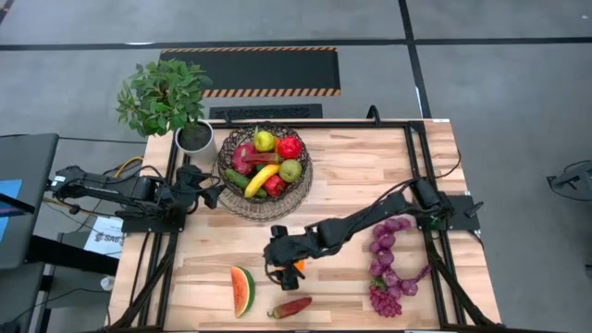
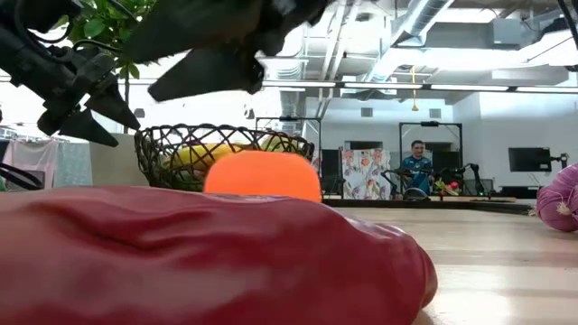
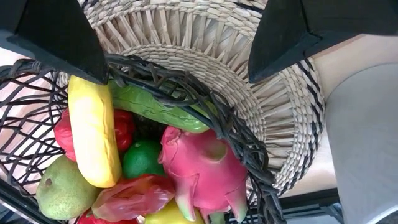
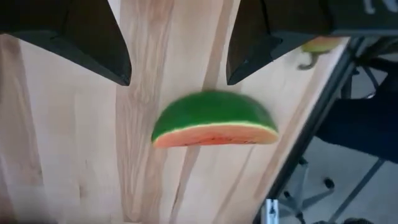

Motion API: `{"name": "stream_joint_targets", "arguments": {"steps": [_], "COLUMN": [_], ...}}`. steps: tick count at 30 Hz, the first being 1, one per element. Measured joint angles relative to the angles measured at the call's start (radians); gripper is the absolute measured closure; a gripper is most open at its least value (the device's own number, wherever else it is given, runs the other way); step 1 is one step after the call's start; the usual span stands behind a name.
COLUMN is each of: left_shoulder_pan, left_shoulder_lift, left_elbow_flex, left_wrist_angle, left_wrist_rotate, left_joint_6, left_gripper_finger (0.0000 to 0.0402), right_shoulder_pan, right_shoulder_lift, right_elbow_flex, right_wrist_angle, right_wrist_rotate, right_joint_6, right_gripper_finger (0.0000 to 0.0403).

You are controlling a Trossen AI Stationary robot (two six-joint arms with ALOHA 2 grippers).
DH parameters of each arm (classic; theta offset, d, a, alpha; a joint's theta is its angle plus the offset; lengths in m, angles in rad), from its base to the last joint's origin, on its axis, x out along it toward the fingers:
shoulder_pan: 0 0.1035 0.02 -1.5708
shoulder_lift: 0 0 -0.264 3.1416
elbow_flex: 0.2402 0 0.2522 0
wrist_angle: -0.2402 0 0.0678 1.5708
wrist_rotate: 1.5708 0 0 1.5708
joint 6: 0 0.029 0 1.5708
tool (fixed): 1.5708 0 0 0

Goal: Build produce basket
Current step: Put the orange into the wire basket

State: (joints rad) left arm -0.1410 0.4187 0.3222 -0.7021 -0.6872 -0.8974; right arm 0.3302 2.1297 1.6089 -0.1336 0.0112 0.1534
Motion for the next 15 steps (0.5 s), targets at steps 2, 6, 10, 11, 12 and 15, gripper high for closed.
{"name": "stream_joint_targets", "arguments": {"steps": [2,6,10,11,12,15], "left_shoulder_pan": [0.000,0.000,0.000,0.000,0.000,0.000], "left_shoulder_lift": [0.000,0.000,0.000,0.000,0.000,0.000], "left_elbow_flex": [0.000,0.000,0.000,0.000,0.000,0.000], "left_wrist_angle": [-0.006,-0.021,-0.027,-0.027,-0.027,-0.028], "left_wrist_rotate": [0.000,0.005,0.020,0.021,0.021,0.029], "left_joint_6": [0.002,0.002,0.006,0.006,0.006,0.006], "left_gripper_finger": [0.0034,0.0034,0.0034,0.0034,0.0034,0.0034], "right_shoulder_pan": [0.004,0.040,0.116,0.137,0.159,0.222], "right_shoulder_lift": [-0.028,-0.101,-0.190,-0.211,-0.237,-0.315], "right_elbow_flex": [0.000,-0.001,0.000,0.000,0.000,0.000], "right_wrist_angle": [-0.029,-0.115,-0.222,-0.241,-0.272,-0.379], "right_wrist_rotate": [0.000,0.033,0.130,0.163,0.205,0.363], "right_joint_6": [-0.004,0.026,0.054,0.057,0.061,0.071], "right_gripper_finger": [0.0119,0.0119,0.0119,0.0119,0.0119,0.0119]}}
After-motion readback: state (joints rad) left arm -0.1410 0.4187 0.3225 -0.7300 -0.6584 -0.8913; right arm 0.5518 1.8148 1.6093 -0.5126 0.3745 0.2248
